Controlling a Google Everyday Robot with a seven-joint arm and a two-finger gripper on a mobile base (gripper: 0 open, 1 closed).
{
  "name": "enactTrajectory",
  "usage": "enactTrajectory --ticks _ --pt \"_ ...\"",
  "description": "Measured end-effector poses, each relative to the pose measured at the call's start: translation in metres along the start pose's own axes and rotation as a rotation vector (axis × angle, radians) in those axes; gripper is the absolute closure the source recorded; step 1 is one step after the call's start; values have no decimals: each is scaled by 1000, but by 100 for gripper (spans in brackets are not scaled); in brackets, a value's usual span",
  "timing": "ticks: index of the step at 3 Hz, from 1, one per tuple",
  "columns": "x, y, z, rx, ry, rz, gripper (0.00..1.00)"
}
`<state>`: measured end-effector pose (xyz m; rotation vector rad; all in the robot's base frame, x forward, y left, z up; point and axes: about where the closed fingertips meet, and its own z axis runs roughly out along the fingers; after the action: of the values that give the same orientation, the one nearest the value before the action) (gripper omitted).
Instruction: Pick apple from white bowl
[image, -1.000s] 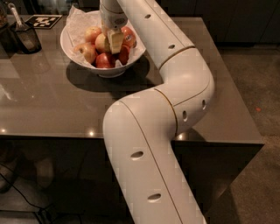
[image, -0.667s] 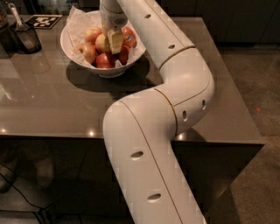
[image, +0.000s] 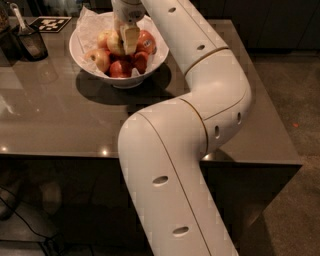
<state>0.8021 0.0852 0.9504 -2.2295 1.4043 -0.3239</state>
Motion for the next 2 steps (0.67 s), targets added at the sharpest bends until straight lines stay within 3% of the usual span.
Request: enactTrajectory --ticks 2 --pt "-1 -16 -51 83 25 18 100"
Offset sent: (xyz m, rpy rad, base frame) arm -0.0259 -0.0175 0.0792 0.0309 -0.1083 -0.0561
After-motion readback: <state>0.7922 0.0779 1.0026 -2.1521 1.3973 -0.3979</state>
